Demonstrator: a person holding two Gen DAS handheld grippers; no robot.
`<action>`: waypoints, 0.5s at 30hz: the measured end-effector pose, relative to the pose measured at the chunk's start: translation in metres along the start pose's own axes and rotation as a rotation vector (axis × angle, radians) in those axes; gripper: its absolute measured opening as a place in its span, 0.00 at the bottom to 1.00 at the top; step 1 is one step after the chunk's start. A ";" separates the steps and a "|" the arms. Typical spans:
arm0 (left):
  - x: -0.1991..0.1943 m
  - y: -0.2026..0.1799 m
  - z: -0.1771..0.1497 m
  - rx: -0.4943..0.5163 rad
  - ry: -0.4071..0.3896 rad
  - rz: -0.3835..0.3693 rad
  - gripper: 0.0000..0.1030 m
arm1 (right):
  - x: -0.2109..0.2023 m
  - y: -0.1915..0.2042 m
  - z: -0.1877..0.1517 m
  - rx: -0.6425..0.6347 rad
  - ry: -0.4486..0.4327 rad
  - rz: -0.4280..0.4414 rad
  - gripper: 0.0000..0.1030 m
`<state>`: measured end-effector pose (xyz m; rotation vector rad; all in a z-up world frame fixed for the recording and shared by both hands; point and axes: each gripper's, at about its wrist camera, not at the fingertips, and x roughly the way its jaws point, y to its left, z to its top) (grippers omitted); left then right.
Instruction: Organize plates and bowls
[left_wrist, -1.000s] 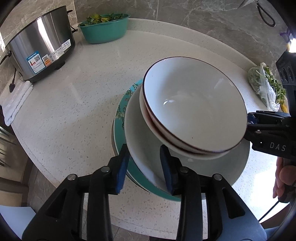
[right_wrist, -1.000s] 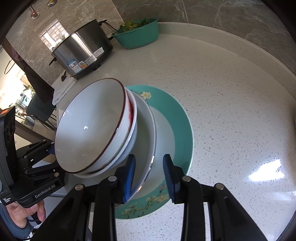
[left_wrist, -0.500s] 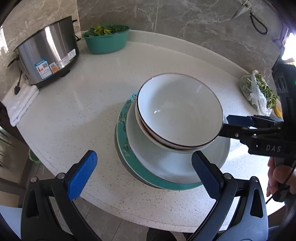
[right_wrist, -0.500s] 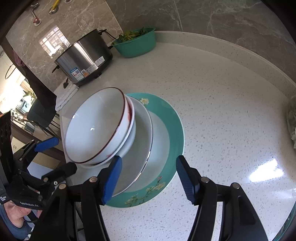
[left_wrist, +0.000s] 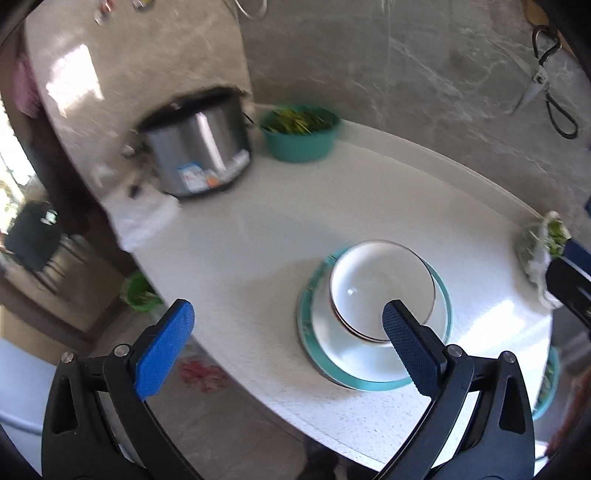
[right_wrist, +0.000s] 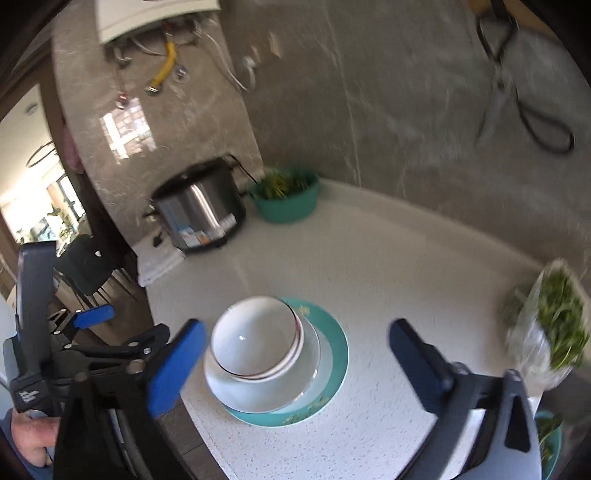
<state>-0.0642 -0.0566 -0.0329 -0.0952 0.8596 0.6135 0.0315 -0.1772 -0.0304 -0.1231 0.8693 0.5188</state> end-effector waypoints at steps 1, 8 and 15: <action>-0.006 -0.002 0.001 0.000 -0.003 0.002 1.00 | -0.007 0.004 0.003 -0.029 -0.004 -0.001 1.00; -0.038 -0.025 0.000 -0.049 0.051 -0.061 1.00 | -0.028 0.007 0.008 -0.038 0.115 -0.016 1.00; -0.067 -0.049 -0.006 -0.038 0.032 -0.062 1.00 | -0.067 -0.004 0.012 -0.034 0.092 -0.062 1.00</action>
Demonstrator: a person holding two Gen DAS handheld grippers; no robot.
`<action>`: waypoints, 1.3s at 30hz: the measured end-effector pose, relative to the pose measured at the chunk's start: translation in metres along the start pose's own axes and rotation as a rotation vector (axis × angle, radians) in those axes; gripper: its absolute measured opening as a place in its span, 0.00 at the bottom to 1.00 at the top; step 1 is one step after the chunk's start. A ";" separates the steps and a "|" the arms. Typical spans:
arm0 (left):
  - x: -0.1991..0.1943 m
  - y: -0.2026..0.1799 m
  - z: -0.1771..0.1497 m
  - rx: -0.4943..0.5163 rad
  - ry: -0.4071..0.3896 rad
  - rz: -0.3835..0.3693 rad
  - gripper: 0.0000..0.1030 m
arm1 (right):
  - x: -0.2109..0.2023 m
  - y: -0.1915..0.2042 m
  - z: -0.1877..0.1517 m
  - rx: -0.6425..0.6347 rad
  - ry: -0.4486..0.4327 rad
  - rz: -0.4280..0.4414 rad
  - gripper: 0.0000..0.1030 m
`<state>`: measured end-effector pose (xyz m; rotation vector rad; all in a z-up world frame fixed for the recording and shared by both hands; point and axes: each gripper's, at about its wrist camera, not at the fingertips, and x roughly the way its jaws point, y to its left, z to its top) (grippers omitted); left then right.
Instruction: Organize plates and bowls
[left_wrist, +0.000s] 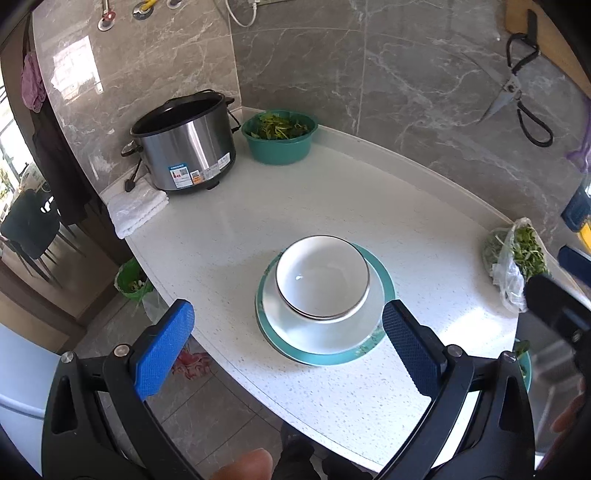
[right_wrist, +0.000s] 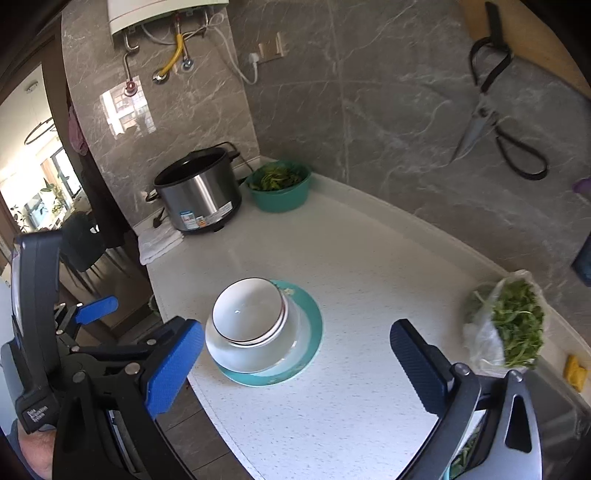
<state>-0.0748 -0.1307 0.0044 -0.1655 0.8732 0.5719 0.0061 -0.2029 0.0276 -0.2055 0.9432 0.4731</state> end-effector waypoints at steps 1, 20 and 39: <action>0.000 -0.001 -0.001 0.000 0.004 -0.002 1.00 | -0.005 -0.002 0.000 0.001 -0.007 -0.007 1.00; 0.009 -0.008 0.002 -0.013 0.030 0.008 1.00 | -0.006 -0.011 -0.006 0.042 0.058 -0.089 1.00; 0.006 -0.012 0.009 -0.008 0.015 0.033 1.00 | 0.007 -0.012 -0.006 0.058 0.101 -0.115 1.00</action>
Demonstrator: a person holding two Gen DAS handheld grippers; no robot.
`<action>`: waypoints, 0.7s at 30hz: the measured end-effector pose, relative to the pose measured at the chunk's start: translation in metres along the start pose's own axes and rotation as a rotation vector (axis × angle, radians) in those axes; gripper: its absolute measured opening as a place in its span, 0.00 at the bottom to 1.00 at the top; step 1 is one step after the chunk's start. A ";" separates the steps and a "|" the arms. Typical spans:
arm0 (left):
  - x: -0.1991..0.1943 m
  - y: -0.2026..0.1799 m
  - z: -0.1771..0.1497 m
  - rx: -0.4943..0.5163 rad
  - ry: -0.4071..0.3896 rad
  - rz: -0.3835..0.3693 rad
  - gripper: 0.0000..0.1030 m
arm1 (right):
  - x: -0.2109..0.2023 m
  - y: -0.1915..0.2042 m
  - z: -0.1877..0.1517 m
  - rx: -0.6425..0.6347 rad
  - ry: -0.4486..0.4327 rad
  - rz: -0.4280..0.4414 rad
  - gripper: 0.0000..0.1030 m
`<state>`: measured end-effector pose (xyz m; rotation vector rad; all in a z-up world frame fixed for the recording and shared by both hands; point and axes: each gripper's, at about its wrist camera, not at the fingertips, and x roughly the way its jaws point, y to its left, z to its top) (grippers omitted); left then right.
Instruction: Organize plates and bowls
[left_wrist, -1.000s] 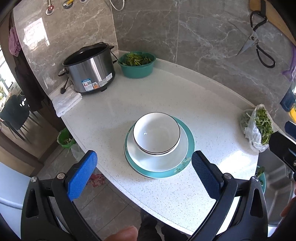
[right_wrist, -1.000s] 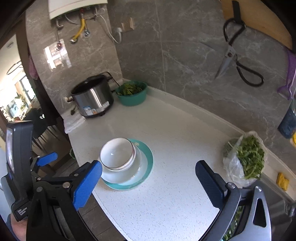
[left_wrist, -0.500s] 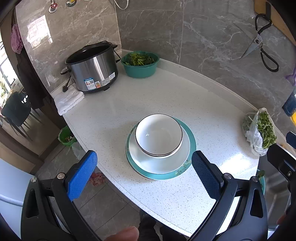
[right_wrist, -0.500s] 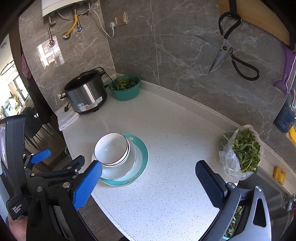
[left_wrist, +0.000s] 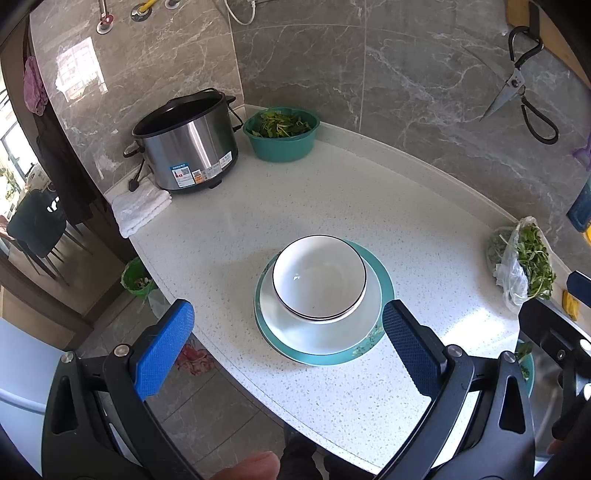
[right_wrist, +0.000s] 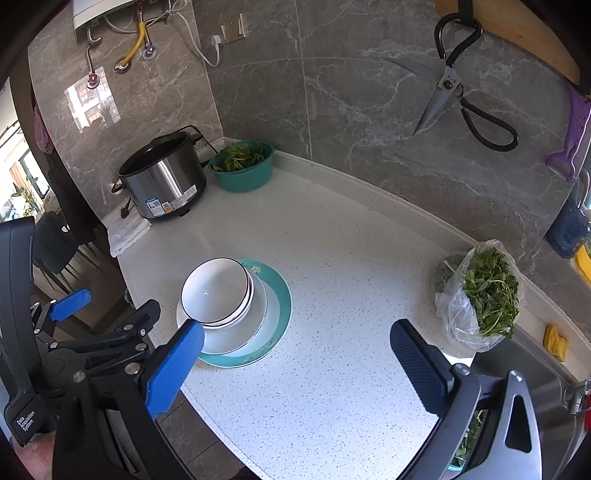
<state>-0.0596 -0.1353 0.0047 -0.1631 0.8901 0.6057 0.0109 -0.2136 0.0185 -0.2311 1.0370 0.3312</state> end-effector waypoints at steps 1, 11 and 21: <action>0.001 0.000 0.000 -0.001 0.001 -0.002 1.00 | 0.000 0.000 0.000 0.000 0.000 0.001 1.00; 0.001 0.002 -0.001 -0.006 0.002 0.004 1.00 | 0.000 0.001 0.001 -0.001 -0.001 0.002 1.00; 0.003 0.003 0.000 -0.001 0.005 0.003 1.00 | 0.001 0.002 0.002 -0.002 0.002 0.004 1.00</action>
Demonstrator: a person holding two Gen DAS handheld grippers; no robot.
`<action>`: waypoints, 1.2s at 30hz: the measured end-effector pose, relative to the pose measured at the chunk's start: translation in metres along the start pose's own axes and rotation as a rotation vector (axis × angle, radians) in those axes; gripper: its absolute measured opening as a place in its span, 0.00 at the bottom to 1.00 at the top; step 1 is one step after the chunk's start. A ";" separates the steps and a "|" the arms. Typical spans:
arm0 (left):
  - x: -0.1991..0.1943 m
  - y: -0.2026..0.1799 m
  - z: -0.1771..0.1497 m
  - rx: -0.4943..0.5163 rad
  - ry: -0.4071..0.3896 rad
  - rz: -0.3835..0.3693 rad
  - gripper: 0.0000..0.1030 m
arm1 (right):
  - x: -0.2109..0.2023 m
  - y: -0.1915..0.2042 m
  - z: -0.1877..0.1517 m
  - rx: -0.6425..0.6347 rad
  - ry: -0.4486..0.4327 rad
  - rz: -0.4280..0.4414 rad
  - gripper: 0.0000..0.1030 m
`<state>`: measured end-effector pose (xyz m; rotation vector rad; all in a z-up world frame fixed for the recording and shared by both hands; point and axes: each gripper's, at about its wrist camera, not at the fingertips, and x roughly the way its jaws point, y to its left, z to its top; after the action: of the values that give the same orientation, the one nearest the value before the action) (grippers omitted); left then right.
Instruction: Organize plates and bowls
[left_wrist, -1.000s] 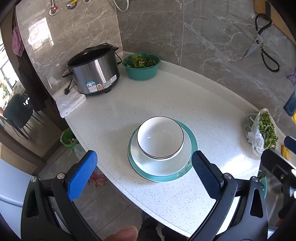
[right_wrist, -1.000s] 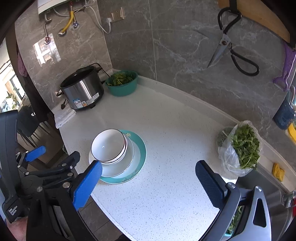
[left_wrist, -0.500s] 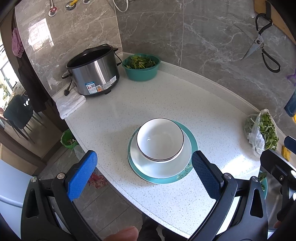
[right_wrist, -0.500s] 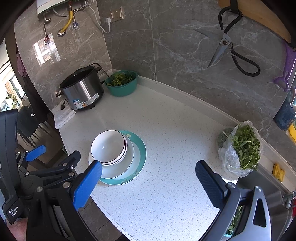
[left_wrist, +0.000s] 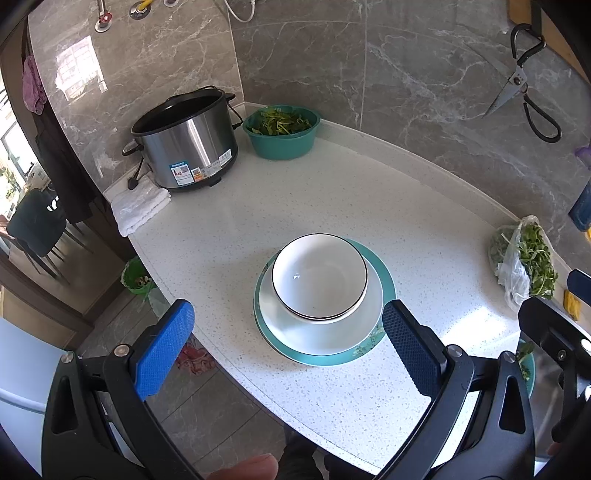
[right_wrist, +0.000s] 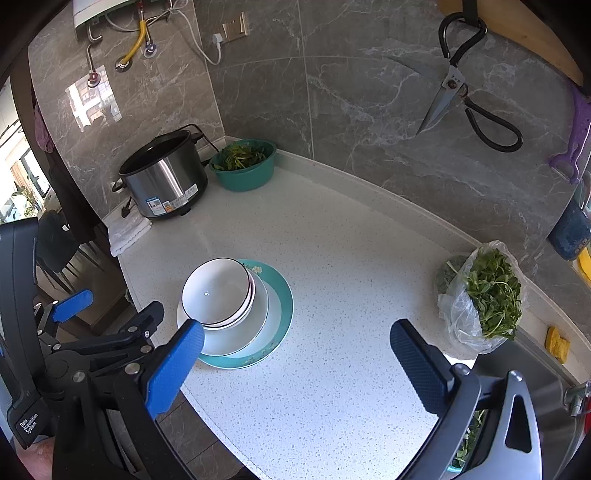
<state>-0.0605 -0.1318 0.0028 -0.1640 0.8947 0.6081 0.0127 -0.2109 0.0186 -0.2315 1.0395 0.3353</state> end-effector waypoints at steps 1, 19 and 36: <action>0.000 0.000 0.000 0.000 0.000 -0.001 1.00 | 0.000 0.000 0.000 0.000 0.000 0.000 1.00; 0.002 0.001 0.000 0.005 -0.004 0.003 1.00 | 0.002 0.002 0.001 -0.001 0.003 -0.001 1.00; 0.001 0.003 -0.002 0.002 -0.006 0.006 1.00 | 0.003 0.001 -0.001 -0.004 0.003 0.001 1.00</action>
<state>-0.0630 -0.1300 0.0016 -0.1575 0.8904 0.6131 0.0124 -0.2100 0.0156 -0.2351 1.0421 0.3377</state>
